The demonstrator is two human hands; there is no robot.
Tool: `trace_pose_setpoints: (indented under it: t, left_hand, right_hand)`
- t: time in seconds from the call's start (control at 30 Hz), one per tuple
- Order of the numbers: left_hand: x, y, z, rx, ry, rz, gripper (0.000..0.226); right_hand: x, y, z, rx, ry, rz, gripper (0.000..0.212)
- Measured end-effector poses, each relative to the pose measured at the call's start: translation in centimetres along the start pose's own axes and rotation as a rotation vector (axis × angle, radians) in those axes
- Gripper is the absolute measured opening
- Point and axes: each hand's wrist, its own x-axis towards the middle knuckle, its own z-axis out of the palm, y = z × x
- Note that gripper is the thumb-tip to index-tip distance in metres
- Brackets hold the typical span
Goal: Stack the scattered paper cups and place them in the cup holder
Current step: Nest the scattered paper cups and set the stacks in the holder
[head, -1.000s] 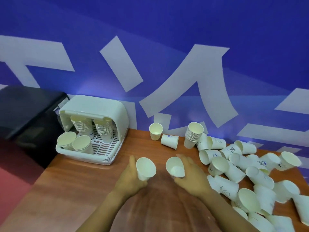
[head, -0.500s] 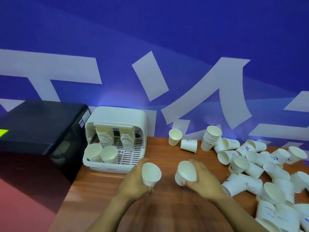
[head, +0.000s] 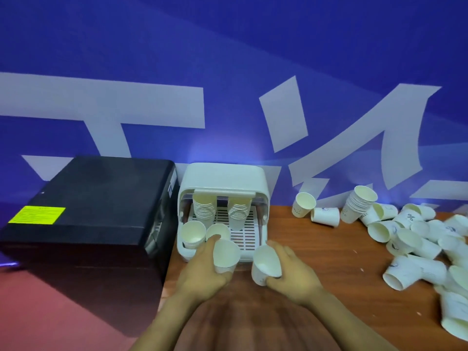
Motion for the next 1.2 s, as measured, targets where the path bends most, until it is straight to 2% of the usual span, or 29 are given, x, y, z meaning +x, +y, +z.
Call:
trace_pose_setpoints:
  t: [0.13, 0.3, 0.47, 0.6, 0.8, 1.0, 1.2]
  left_hand:
    - [1.4, -0.9, -2.2, 0.001, 0.053, -0.012, 0.076]
    - [3.4, -1.5, -5.4, -0.094, 0.209, -0.043, 0.066]
    - [5.2, -2.3, -6.7, -0.079, 0.281, -0.049, 0.062]
    - [6.0, -2.8, -6.2, -0.053, 0.261, -0.086, 0.067]
    - [7.3, -3.6, -5.2, -0.074, 0.222, -0.124, 0.063]
    - [8.0, -5.2, -4.3, 0.021, 0.163, -0.217, 0.074]
    - [8.9, -6.1, -3.7, 0.109, 0.096, -0.279, 0.072]
  right_hand:
    - [1.6, -2.2, -0.3, -0.023, 0.024, -0.044, 0.078]
    - [4.1, -5.1, -1.0, 0.040, 0.104, -0.097, 0.076]
    - [6.6, -8.4, 0.2, -0.008, 0.123, -0.155, 0.076]
    - [7.3, -8.5, 1.2, 0.023, 0.104, -0.113, 0.075]
    - [9.0, -8.7, 2.1, 0.059, 0.108, -0.093, 0.076]
    - [9.9, -8.3, 3.5, 0.044, 0.073, -0.070, 0.078]
    - [11.0, -7.8, 4.3, 0.036, 0.068, -0.033, 0.082]
